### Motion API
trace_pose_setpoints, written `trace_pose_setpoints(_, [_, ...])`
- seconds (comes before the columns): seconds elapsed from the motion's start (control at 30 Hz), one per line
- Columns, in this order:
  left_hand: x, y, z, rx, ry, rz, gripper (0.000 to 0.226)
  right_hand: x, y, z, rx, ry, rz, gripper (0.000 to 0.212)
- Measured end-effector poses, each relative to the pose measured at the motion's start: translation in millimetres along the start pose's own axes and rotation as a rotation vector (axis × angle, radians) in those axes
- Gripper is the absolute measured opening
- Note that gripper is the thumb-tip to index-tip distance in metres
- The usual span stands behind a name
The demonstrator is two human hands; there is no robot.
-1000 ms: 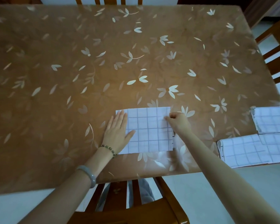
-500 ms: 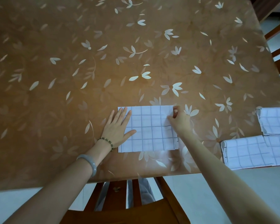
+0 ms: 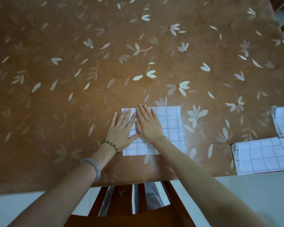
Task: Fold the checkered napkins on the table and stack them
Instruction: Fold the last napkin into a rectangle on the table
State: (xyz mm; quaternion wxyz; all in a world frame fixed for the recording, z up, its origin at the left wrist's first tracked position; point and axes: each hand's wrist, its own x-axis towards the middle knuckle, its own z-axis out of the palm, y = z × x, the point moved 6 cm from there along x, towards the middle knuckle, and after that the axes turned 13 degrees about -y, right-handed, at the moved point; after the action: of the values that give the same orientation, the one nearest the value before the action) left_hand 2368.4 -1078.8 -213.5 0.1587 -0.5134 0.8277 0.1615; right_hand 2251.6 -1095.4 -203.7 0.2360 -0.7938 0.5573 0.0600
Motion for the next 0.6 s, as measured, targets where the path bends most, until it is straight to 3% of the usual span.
trace_pose_setpoints(0.37, [0,-1,1,0.033,0.022,-0.016,0.080,-43,115,-9,-0.063,0.004,0.301,0.068])
trace_pose_setpoints(0.5, [-1,0,0,0.038,0.013,-0.018,0.080,-46,102,-18,-0.095,0.074,0.318,0.065])
trace_pose_setpoints(0.6, [-6,3,-7,0.027,0.049,-0.018,0.083,-48,54,-15,-0.122,0.164,0.200,0.059])
